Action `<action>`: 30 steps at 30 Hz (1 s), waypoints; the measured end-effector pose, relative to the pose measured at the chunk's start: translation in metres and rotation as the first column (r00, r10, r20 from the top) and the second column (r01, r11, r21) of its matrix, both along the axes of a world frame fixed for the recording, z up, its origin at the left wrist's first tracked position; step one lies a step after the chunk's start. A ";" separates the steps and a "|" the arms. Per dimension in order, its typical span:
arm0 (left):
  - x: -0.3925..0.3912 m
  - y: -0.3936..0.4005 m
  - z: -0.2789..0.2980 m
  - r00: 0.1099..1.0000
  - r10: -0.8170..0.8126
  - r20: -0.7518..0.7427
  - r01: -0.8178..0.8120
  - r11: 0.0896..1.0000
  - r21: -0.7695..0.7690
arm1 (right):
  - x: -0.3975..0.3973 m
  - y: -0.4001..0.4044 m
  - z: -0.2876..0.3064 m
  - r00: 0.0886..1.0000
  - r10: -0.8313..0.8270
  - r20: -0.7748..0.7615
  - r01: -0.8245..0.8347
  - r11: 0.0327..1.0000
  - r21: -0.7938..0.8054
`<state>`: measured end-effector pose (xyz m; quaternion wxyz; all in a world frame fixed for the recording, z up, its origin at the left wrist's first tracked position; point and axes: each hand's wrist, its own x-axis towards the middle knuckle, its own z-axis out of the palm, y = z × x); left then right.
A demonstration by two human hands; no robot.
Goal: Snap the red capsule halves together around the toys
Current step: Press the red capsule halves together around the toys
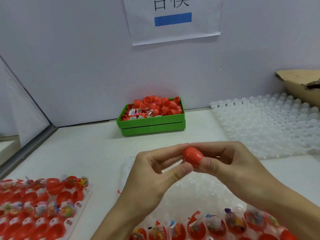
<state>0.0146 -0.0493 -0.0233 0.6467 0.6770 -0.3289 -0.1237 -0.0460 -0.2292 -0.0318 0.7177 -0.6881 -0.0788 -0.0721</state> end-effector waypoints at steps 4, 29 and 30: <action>0.000 -0.002 -0.001 0.996 0.039 -0.078 -0.040 0.999 -0.024 | 0.002 0.002 0.001 1.000 -0.018 -0.006 0.017 0.999 -0.045; 0.004 -0.002 -0.010 0.981 0.144 0.132 -0.158 0.983 0.095 | 0.013 0.004 0.001 0.978 0.138 -0.158 -0.088 0.953 0.290; 0.004 -0.002 -0.011 0.976 0.151 0.156 -0.167 0.981 0.097 | 0.013 0.003 0.002 0.969 0.158 -0.189 -0.088 0.938 0.334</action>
